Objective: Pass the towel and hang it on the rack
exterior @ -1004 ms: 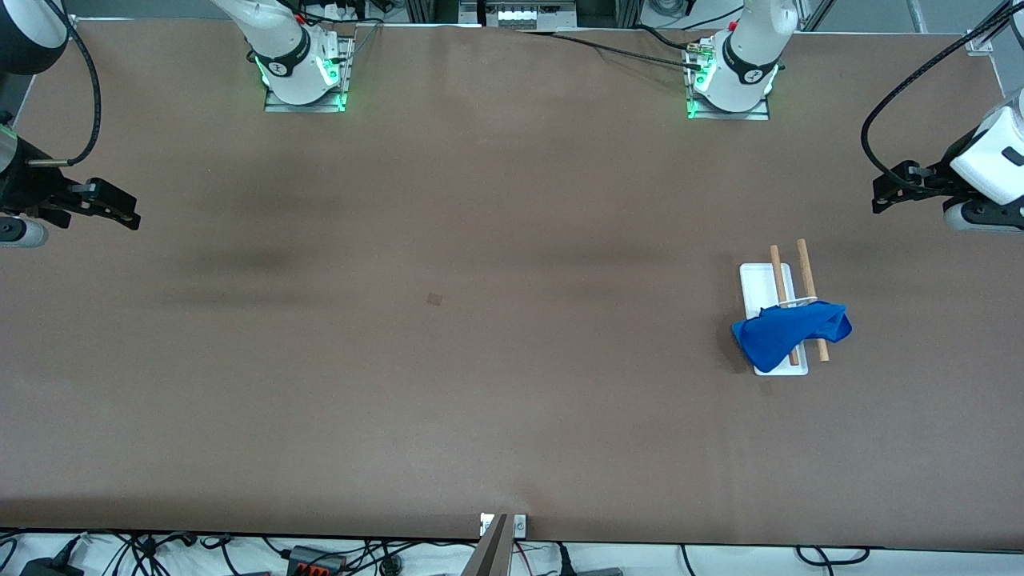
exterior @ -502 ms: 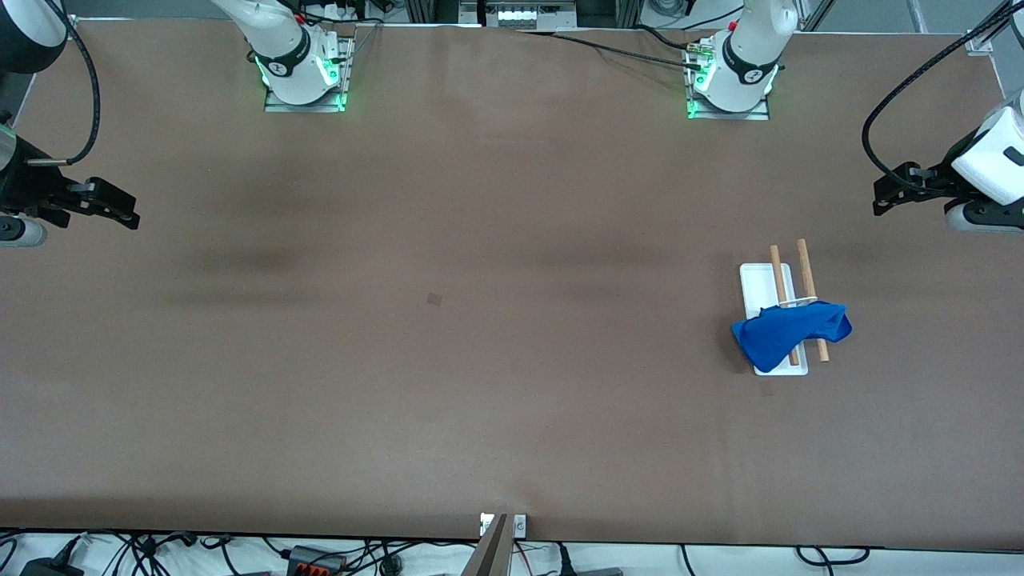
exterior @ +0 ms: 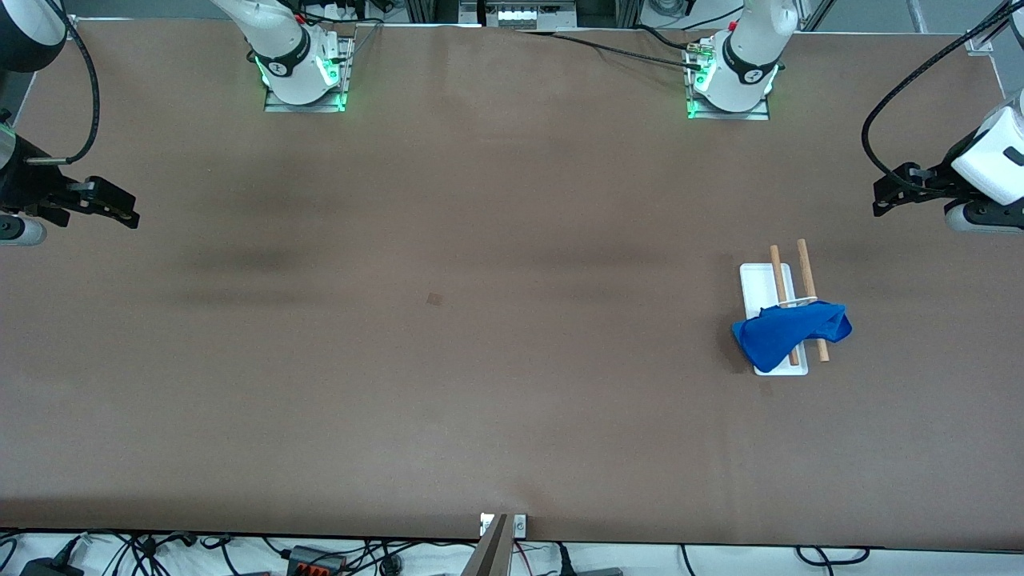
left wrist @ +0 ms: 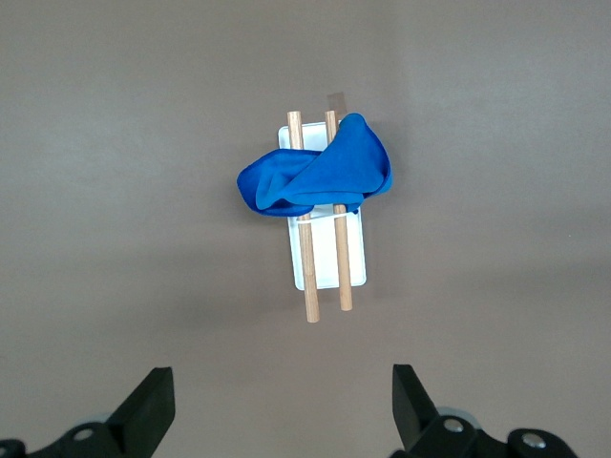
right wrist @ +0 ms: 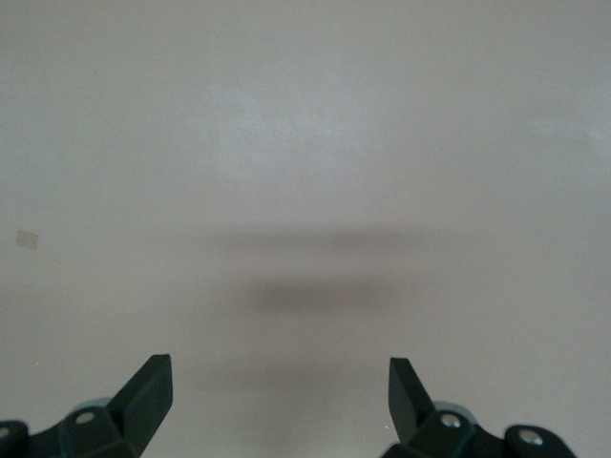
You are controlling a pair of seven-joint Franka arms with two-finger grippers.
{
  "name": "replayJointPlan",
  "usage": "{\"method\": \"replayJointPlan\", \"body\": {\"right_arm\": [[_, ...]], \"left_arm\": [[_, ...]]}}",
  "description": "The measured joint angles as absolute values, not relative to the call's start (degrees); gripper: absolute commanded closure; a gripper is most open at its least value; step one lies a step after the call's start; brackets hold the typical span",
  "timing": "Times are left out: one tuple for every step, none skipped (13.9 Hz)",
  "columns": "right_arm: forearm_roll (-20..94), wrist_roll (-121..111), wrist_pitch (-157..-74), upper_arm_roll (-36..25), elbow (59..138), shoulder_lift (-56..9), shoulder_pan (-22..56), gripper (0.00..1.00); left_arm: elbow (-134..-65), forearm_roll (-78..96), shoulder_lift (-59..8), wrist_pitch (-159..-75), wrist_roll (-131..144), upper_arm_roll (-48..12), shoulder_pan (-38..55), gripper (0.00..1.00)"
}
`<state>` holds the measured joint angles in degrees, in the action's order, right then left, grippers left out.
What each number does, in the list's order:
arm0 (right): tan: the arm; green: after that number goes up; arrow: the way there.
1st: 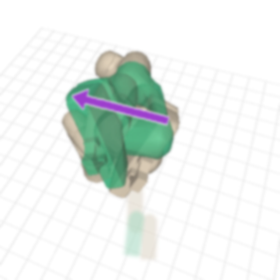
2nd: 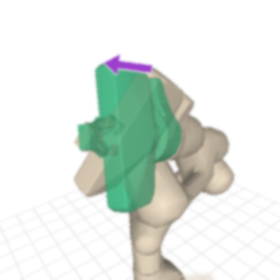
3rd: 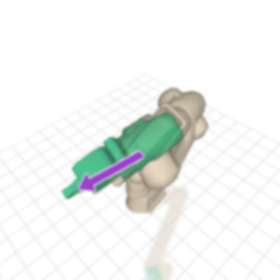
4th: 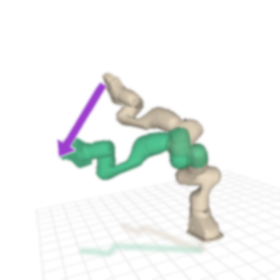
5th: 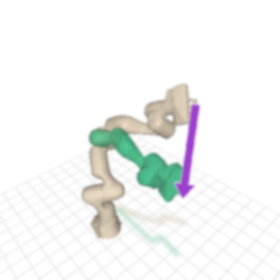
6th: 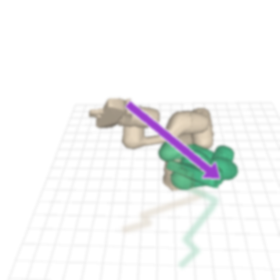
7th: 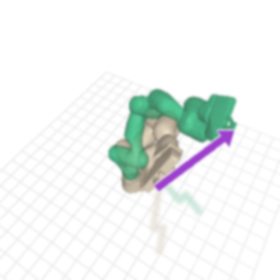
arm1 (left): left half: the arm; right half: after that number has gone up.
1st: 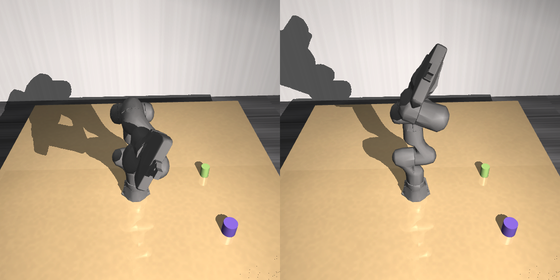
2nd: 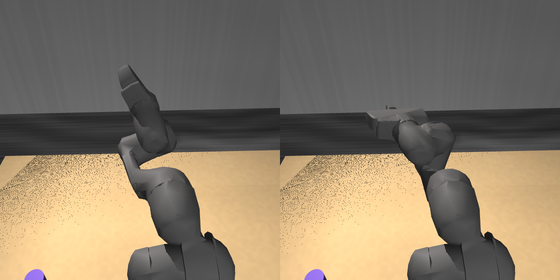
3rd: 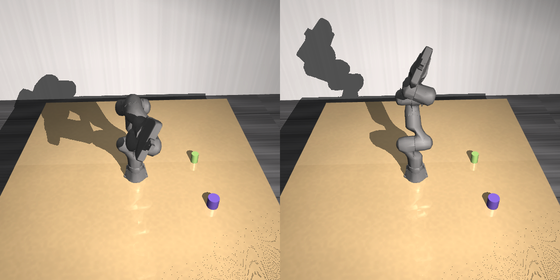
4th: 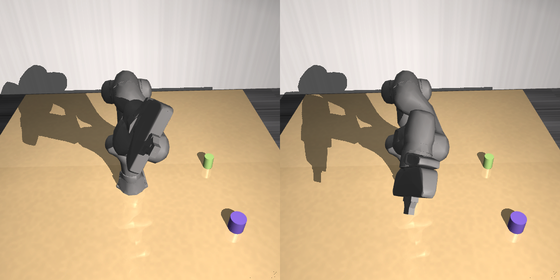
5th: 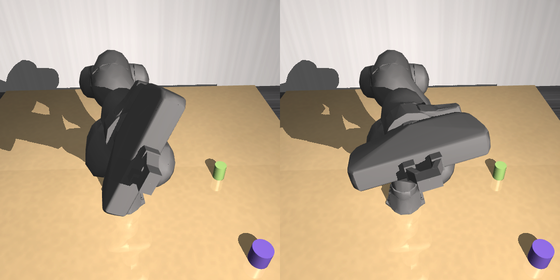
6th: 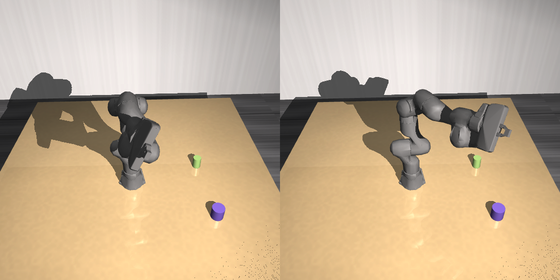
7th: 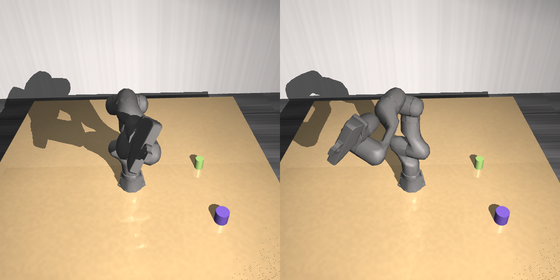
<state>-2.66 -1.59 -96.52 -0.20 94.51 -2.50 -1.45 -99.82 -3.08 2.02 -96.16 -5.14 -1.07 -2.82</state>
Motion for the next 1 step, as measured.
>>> {"method": "replayJointPlan", "body": {"right_arm": [[-2.66,-1.59,-96.66,-0.20,94.51,-2.50,-1.45,0.00]], "left_arm": [[-99.82,-3.08,2.02,-96.18,-5.14,-1.08,-2.80,0.00]]}}
